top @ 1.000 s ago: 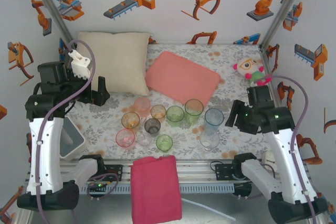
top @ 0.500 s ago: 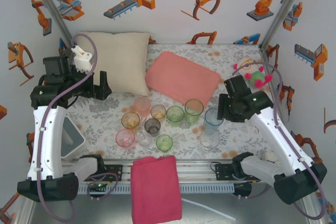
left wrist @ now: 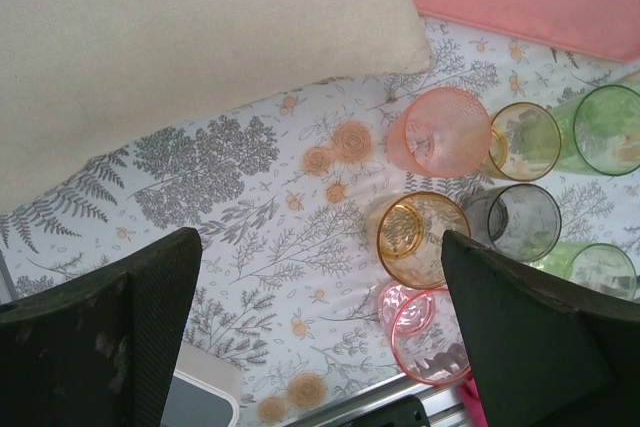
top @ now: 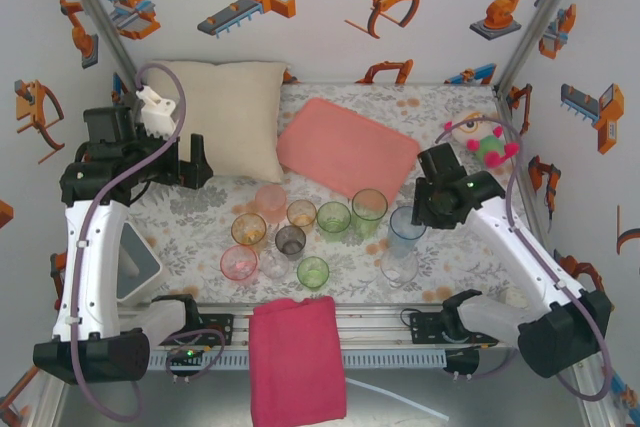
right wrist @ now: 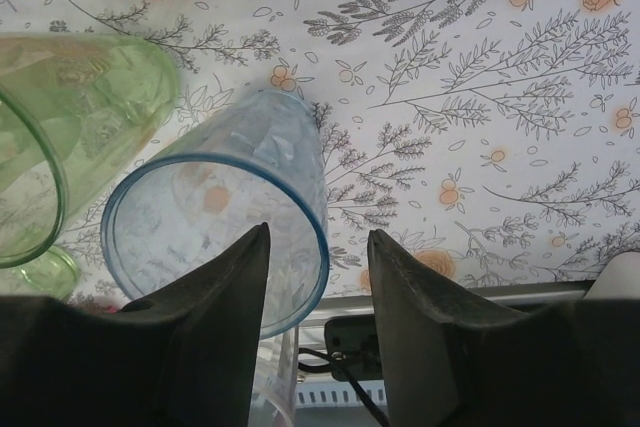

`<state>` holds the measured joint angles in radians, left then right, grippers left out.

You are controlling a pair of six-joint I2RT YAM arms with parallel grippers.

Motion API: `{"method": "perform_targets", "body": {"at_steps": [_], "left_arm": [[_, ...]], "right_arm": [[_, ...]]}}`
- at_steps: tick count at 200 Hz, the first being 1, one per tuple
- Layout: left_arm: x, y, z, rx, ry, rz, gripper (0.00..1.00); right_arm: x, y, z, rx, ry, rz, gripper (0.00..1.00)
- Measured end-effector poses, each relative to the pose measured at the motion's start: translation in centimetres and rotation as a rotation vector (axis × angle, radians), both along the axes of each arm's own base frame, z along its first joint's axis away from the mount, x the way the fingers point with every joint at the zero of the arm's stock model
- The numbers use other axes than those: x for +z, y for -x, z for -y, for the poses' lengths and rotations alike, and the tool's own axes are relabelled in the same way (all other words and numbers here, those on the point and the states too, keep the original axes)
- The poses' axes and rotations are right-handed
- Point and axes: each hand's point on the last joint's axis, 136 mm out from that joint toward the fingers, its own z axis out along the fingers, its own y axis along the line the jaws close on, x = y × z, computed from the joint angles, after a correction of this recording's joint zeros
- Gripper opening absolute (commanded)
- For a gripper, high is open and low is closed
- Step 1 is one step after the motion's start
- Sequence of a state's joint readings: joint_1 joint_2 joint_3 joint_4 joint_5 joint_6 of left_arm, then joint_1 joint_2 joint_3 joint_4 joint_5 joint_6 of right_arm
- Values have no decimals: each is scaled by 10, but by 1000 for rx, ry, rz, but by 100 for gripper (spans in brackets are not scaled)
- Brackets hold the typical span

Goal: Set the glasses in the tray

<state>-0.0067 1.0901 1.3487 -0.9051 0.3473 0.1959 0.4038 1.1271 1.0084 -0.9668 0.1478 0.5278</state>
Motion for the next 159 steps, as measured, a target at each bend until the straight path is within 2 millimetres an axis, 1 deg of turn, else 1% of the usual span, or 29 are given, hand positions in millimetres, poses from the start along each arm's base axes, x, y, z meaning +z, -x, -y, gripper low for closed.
{"method": "perform_targets", "body": {"at_steps": [11,33,40,54,67,101,111,124,134,159], "left_arm": [[-2,0,0,0,0,-6,97],[-6,0,0,0,0,-14,97],[-7,0,0,0,0,-17,97],[-8,0,0,0,0,-19,97],[-9,0,0,0,0,-20,97],[-10,1,0,0,-1,-24,97],[-11,0,0,2,-2,-24,97],[-11,0,-1,3,-3,-24,97],[-11,0,-1,4,-5,-23,97],[-11,1,-1,5,-5,-24,97]], "right_arm": [[-3,0,1,-1,5,-3,41],[-7,0,2,-2,14,-9,37],[-7,0,2,-3,16,-9,34],[-9,0,3,-4,23,-6,33],[-10,-1,4,-6,28,-2,27],[-12,-3,4,-11,28,3,22],[-12,-3,4,-13,30,5,17],[-12,-4,4,-14,33,8,16],[-12,-4,5,-15,37,8,11],[-11,-5,7,-23,44,15,7]]}}
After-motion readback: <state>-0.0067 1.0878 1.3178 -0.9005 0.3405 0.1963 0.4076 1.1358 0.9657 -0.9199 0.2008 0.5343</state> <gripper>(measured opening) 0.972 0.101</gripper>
